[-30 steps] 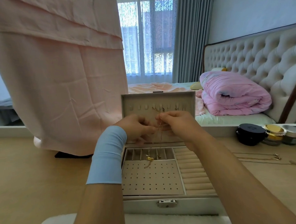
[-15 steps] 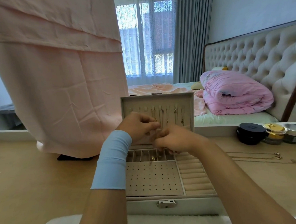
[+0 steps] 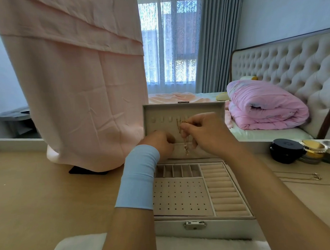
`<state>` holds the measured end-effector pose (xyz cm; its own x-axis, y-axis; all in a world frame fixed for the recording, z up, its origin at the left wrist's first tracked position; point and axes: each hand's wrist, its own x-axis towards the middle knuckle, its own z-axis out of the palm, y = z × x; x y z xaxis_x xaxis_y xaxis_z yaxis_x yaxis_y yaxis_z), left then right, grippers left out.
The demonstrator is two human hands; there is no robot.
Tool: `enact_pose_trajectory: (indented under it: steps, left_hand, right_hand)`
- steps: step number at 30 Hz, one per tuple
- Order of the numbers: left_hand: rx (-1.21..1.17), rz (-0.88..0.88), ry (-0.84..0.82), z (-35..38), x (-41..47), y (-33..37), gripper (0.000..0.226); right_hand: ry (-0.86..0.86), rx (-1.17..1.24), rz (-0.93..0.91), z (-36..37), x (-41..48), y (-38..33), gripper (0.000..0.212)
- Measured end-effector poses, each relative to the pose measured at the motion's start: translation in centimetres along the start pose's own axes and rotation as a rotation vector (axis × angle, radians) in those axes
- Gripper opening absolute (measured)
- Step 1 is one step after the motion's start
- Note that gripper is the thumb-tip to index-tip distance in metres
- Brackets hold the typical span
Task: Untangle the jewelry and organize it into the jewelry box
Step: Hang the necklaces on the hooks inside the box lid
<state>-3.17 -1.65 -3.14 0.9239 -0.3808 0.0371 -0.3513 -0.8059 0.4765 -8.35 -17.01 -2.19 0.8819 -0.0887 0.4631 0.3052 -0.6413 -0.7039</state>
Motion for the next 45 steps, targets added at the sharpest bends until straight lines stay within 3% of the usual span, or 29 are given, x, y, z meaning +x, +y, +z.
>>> enact_pose_trajectory:
  steps: [7, 10, 13, 18, 24, 28, 32, 35, 39, 45]
  left_hand:
    - [0.036, -0.036, -0.002, 0.5, 0.3, -0.3, 0.029]
    - [0.033, -0.029, 0.002, 0.2, 0.4, -0.5, 0.026]
    - [0.006, -0.016, 0.011, -0.1, 0.2, -0.7, 0.026]
    - [-0.028, -0.020, 0.024, -0.1, 0.4, -0.7, 0.024]
    - [-0.035, 0.009, 0.071, 0.4, 0.5, -0.3, 0.024]
    - [-0.083, 0.118, 0.160, 0.7, 0.4, 1.6, 0.019]
    - [-0.156, 0.289, 0.154, 2.2, -0.4, 5.1, 0.003]
    - [-0.150, 0.379, 0.085, 4.6, -1.1, 7.9, 0.005]
    - [-0.016, 0.467, 0.005, 8.2, -1.5, 11.1, 0.011]
    - [0.361, 0.441, -0.178, 13.0, 0.7, 14.4, 0.026]
  right_hand:
    - [0.064, -0.061, -0.079, -0.5, 3.0, -1.3, 0.023]
    - [0.004, -0.120, -0.085, -0.3, 3.7, -1.5, 0.023]
    - [-0.090, -0.336, -0.083, 0.8, 3.7, -0.8, 0.021]
    - [-0.256, -0.503, 0.043, 2.1, 2.6, 0.5, 0.009]
    - [-0.294, -0.413, 0.009, 1.4, 1.3, 1.4, 0.022]
    - [-0.213, -0.276, -0.044, -1.5, -0.2, 2.0, 0.022]
    - [-0.166, -0.253, 0.044, -6.3, -1.9, 3.4, 0.015]
    - [-0.146, -0.300, 0.126, -9.4, -3.6, 5.5, 0.013]
    - [-0.178, -0.389, 0.246, -11.9, -5.7, 9.2, 0.012]
    - [-0.297, -0.553, 0.388, -11.9, -6.6, 13.8, 0.014]
